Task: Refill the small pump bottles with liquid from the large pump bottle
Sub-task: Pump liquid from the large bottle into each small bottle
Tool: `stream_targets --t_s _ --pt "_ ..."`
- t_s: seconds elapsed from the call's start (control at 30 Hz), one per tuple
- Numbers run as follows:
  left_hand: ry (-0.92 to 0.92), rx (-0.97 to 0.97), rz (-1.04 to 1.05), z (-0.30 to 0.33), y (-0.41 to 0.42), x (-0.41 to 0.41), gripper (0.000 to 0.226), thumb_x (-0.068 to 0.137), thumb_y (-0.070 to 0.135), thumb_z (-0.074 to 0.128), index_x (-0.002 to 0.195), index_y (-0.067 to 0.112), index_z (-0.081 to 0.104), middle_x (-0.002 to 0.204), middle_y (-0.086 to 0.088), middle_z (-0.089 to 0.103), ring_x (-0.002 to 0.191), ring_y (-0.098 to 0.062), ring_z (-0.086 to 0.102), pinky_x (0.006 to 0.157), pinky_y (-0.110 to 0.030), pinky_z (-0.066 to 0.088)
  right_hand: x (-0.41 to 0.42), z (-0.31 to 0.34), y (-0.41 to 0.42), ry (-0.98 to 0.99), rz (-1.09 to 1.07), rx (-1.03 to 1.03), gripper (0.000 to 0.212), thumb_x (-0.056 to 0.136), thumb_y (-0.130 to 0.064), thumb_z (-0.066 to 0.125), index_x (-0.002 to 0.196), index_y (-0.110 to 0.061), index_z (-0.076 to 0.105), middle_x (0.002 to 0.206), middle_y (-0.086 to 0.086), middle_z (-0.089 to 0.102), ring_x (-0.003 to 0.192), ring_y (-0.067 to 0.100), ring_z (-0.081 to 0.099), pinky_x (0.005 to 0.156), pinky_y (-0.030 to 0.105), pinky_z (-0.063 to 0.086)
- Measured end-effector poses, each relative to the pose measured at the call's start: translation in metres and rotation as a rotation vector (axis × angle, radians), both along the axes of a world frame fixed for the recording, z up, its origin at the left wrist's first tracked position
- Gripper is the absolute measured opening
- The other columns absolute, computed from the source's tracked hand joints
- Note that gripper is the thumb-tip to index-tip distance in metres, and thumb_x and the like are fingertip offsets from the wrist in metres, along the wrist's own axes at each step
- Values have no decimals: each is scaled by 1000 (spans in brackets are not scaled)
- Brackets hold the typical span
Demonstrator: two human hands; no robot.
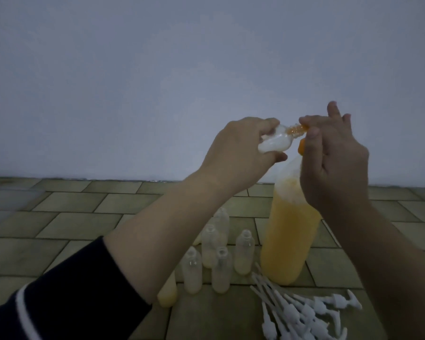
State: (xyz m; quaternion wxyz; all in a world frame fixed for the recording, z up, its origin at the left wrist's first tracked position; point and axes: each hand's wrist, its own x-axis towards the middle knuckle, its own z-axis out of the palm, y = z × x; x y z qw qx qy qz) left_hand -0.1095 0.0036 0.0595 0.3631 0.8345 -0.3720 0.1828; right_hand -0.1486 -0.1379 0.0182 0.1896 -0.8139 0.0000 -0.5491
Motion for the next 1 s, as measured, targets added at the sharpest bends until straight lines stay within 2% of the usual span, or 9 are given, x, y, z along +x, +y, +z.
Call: stream_targets --t_s 0.13,0.27,0.37,0.5,0.6,0.73,0.93,1.0 --pt "13 -30 -15 7 1 4 56 77 34 74 129 23 55 118 7 62 96 -8 56 92 -28 46 -7 16 -2 44 -23 -67 55 97 -33 20 117 -2 61 127 14 59 135 12 27 114 26 12" --pt "-3 -34 -24 12 0 7 59 76 35 75 130 23 55 119 8 62 94 -6 56 89 -23 46 -3 13 -3 -18 -53 -64 48 97 -27 24 115 0 60 122 15 61 135 25 37 116 29 15" --pt "5 -25 -25 3 -4 9 57 76 34 75 129 22 56 119 6 63 97 -10 57 91 -25 46 3 0 -5 12 -80 -64 43 95 -23 29 116 0 59 121 16 61 135 26 37 117 31 15" --pt "11 -8 -22 1 -3 10 55 78 33 74 128 22 55 118 7 62 98 -9 56 91 -27 46 -5 2 -2 81 -79 -73 49 96 -30 26 121 -1 57 128 16 57 138 23 31 116 29 11" --pt "30 -33 -50 10 3 13 50 74 32 77 119 22 57 110 9 62 93 -8 58 88 -28 49 -11 18 1 118 -82 -89 57 96 -38 19 123 -3 55 131 13 55 140 25 27 116 29 8" --pt "145 -50 -53 10 13 18 45 70 30 80 109 23 59 104 10 64 91 -5 61 84 -25 51 -13 25 6 176 -69 -52 66 96 -47 13 124 -6 55 135 10 52 143 23 21 115 27 4" --pt "388 -165 13 -13 68 31 46 69 24 82 107 20 56 95 12 65 81 1 62 77 -15 49 -17 23 5 197 -58 -46 67 95 -49 14 133 -6 47 142 9 45 144 21 16 114 23 -1" --pt "459 -155 49 -28 92 35 46 68 22 82 108 18 59 96 10 67 85 -3 65 79 -21 51 -18 23 5 202 -49 -46 67 95 -49 14 133 -7 48 142 9 45 144 20 16 114 23 -1"
